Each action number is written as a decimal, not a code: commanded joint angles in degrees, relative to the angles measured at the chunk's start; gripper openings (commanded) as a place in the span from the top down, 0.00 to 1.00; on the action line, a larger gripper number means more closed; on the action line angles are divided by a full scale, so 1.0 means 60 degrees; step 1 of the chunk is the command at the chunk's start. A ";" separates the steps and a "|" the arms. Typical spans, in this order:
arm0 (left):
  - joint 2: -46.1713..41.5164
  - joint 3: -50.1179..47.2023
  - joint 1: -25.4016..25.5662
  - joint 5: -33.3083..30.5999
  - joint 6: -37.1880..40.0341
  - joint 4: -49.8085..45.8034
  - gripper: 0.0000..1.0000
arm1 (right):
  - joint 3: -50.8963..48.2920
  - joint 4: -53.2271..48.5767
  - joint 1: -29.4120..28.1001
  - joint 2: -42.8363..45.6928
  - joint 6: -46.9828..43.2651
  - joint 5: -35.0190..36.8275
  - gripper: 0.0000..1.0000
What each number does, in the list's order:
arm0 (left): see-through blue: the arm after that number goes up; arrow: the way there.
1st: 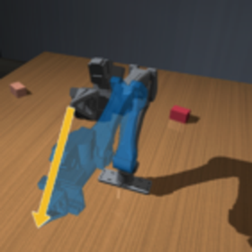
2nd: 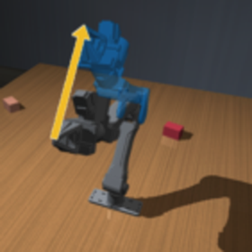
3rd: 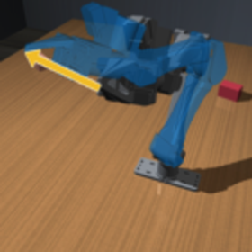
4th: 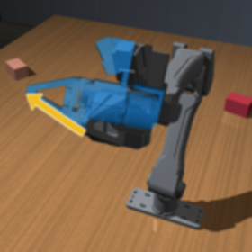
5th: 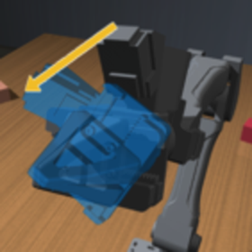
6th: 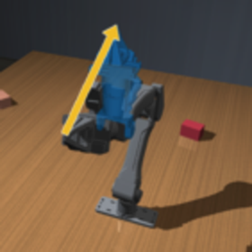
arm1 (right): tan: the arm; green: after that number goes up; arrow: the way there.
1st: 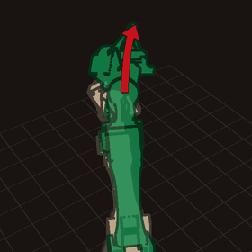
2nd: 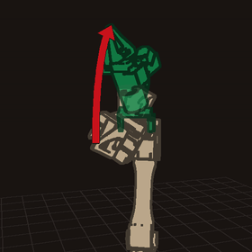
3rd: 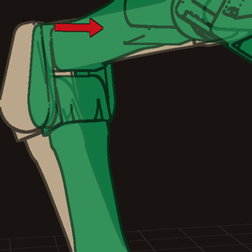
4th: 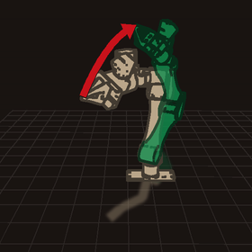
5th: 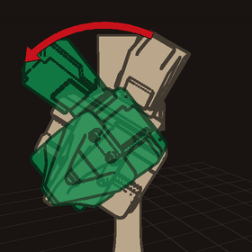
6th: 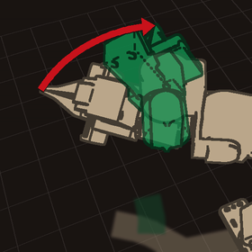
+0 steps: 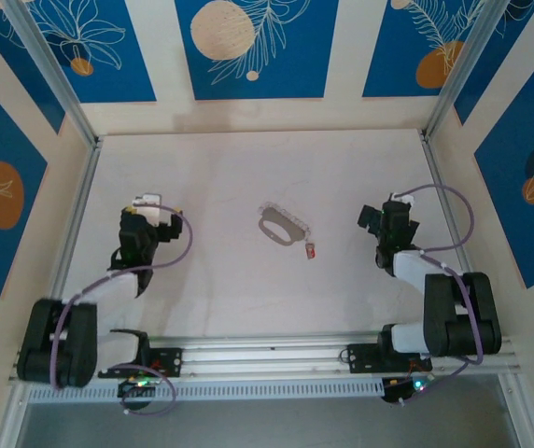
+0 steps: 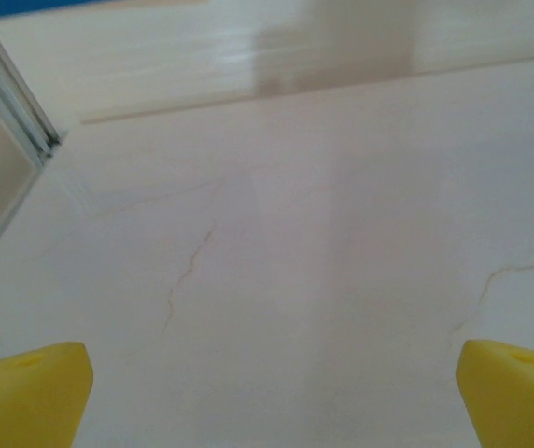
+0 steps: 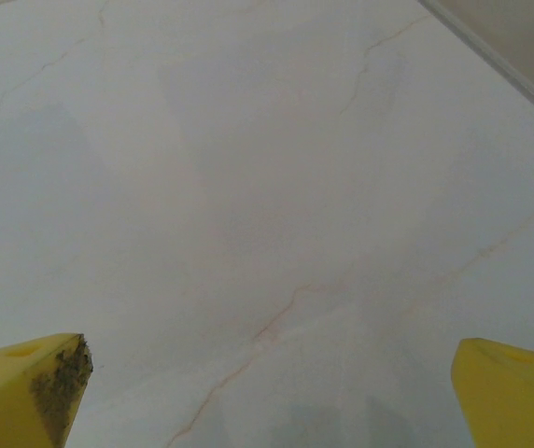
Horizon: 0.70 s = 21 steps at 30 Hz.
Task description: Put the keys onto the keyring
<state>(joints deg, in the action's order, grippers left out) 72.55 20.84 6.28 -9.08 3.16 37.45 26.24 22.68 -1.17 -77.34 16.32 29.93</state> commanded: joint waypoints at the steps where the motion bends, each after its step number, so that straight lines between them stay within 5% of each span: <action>1: 0.1110 -0.0364 -0.0140 0.0657 0.0077 0.2058 0.00 | -0.0561 0.2859 -0.0051 -0.0224 -0.0619 -0.0651 0.01; 3: 0.2013 -0.0543 -0.0167 0.0752 0.0049 0.3151 0.00 | -0.0801 0.4220 -0.0147 -0.0953 -0.0895 -0.0953 0.01; 6: 0.2832 -0.0367 -0.0203 0.1259 0.0231 0.3641 0.00 | -0.0394 0.3858 -0.0361 -0.1443 -0.1645 -0.2100 0.00; 8: 0.2722 -0.0054 -0.0307 0.1446 0.0152 0.2811 0.00 | -0.0730 0.4845 0.0046 -0.1795 -0.1355 -0.2723 0.01; 10: 0.2773 0.0133 -0.0429 0.1641 0.0077 0.2540 0.00 | -0.0502 0.3994 0.0119 -0.1594 -0.1371 -0.3044 0.01; 21: 0.2833 0.0291 -0.0579 0.1741 -0.0086 0.2296 0.00 | -0.0572 0.4285 -0.0054 -0.1668 -0.1547 -0.2856 0.01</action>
<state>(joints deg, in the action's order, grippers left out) 89.34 21.71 3.73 -0.12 3.36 50.35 22.70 45.89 -1.17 -87.55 8.60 13.41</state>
